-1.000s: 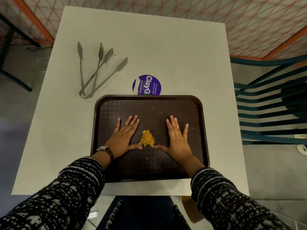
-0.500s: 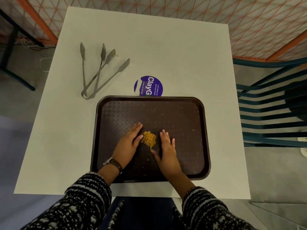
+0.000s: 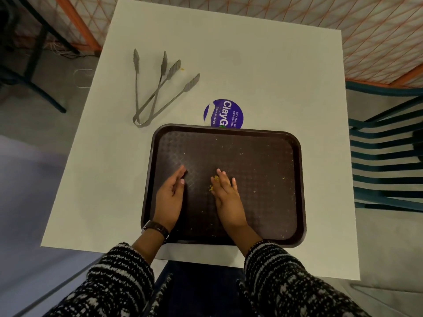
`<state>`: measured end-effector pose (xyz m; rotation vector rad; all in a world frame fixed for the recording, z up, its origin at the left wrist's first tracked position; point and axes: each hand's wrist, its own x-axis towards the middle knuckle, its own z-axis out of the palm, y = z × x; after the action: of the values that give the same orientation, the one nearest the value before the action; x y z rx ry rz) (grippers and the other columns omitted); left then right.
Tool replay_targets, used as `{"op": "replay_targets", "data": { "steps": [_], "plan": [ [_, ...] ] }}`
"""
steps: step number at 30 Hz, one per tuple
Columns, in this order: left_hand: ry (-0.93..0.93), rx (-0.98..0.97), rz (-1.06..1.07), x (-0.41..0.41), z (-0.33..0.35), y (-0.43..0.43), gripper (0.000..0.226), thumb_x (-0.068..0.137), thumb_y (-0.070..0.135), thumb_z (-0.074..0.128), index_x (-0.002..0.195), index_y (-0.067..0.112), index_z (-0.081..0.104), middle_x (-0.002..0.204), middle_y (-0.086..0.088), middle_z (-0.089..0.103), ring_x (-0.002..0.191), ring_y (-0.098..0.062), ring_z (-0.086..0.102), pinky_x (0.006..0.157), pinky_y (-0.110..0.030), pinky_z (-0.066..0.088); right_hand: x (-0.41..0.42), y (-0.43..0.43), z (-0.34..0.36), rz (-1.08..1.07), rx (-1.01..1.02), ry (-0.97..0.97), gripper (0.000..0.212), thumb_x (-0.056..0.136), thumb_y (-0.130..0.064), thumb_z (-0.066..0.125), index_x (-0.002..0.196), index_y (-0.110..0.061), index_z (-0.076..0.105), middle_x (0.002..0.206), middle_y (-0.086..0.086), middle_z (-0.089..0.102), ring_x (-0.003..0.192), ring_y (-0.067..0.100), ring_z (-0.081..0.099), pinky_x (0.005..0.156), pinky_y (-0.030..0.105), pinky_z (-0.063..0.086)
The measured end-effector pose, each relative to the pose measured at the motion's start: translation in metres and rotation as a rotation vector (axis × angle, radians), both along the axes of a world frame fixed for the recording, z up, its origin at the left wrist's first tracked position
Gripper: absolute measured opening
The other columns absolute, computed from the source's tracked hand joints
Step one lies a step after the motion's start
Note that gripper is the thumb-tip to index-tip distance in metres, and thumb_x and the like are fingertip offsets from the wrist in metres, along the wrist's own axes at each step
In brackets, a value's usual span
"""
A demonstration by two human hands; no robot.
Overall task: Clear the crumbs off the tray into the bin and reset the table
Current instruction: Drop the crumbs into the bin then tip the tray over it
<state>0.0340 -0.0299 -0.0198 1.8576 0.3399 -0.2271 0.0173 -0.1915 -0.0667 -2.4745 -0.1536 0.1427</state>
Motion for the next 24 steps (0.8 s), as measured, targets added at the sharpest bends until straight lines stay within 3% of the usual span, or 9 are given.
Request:
{"op": "replay_targets", "data": {
  "steps": [3,7,11,13,14,16,17,20,24],
  "plan": [
    [0.003,-0.004,0.007,-0.003,0.003,0.002,0.038,0.095,0.01,0.044,0.131,0.019,0.048,0.126,0.01,0.053,0.118,0.0,0.047,0.096,-0.002,0.033,-0.001,-0.001,-0.006,0.035,-0.022,-0.088,0.044,0.083,0.011,0.053,0.125,-0.001,0.055,0.137,0.016,0.05,0.13,0.03,0.042,0.114,0.039,0.02],
    [-0.003,-0.003,0.0,-0.006,0.005,0.006,0.037,0.094,0.01,0.045,0.13,0.02,0.049,0.126,0.01,0.052,0.118,-0.002,0.047,0.103,-0.017,0.034,-0.002,-0.005,-0.008,0.048,-0.006,-0.155,0.04,0.075,0.015,0.056,0.113,0.003,0.063,0.12,0.019,0.063,0.117,0.033,0.055,0.115,0.023,0.013],
    [-0.038,0.01,-0.018,-0.005,0.01,0.01,0.037,0.095,0.008,0.044,0.131,0.015,0.05,0.124,0.012,0.052,0.112,0.008,0.047,0.094,0.001,0.031,0.001,-0.011,-0.005,0.04,-0.058,-0.217,0.034,0.077,0.006,0.05,0.105,0.001,0.068,0.111,0.018,0.068,0.103,0.033,0.064,0.093,0.035,0.046],
    [-0.042,0.014,-0.014,-0.003,0.013,0.013,0.036,0.095,0.008,0.043,0.13,0.015,0.05,0.121,0.017,0.049,0.105,0.019,0.043,0.089,0.006,0.029,0.005,-0.008,-0.001,-0.037,-0.063,-0.215,0.034,0.074,0.007,0.051,0.101,0.001,0.07,0.109,0.019,0.068,0.1,0.035,0.065,0.087,0.043,0.049],
    [-0.042,0.019,-0.006,-0.002,0.014,0.014,0.036,0.095,0.009,0.042,0.13,0.016,0.05,0.12,0.019,0.048,0.103,0.022,0.042,0.087,0.007,0.029,0.008,-0.004,0.003,-0.1,-0.022,-0.187,0.034,0.073,0.011,0.053,0.101,0.002,0.07,0.11,0.019,0.068,0.102,0.032,0.065,0.091,0.036,0.049],
    [-0.046,0.035,0.012,0.0,0.017,0.018,0.036,0.096,0.011,0.042,0.13,0.017,0.051,0.12,0.02,0.048,0.104,0.018,0.044,0.087,0.005,0.03,0.012,0.007,0.016,-0.357,0.199,-0.04,0.03,0.08,0.014,0.052,0.102,0.004,0.069,0.113,0.017,0.066,0.107,0.021,0.06,0.097,0.007,0.037],
    [-0.048,0.048,0.022,0.001,0.019,0.021,0.036,0.096,0.011,0.042,0.13,0.018,0.051,0.121,0.018,0.048,0.108,0.012,0.045,0.088,0.003,0.029,0.015,0.012,0.024,-0.551,0.371,0.074,0.026,0.083,0.013,0.053,0.102,0.004,0.069,0.113,0.016,0.066,0.107,0.018,0.059,0.096,0.002,0.035],
    [-0.063,0.088,0.079,0.006,0.023,0.03,0.035,0.096,0.011,0.041,0.128,0.018,0.054,0.127,0.008,0.053,0.115,-0.002,0.045,0.092,-0.004,0.031,0.026,0.018,0.037,-1.046,1.072,0.392,0.026,0.085,0.007,0.058,0.111,0.008,0.062,0.102,0.016,0.068,0.089,0.017,0.062,0.087,0.021,0.052],
    [-0.082,0.128,0.105,0.013,0.025,0.046,0.036,0.095,0.009,0.041,0.127,0.018,0.055,0.131,-0.001,0.055,0.119,-0.011,0.049,0.103,-0.023,0.035,0.024,0.012,0.062,-1.098,1.692,0.588,0.022,0.094,0.002,0.044,0.113,0.004,0.055,0.088,0.014,0.068,0.074,0.018,0.069,0.069,0.022,0.057]
  ]
}}
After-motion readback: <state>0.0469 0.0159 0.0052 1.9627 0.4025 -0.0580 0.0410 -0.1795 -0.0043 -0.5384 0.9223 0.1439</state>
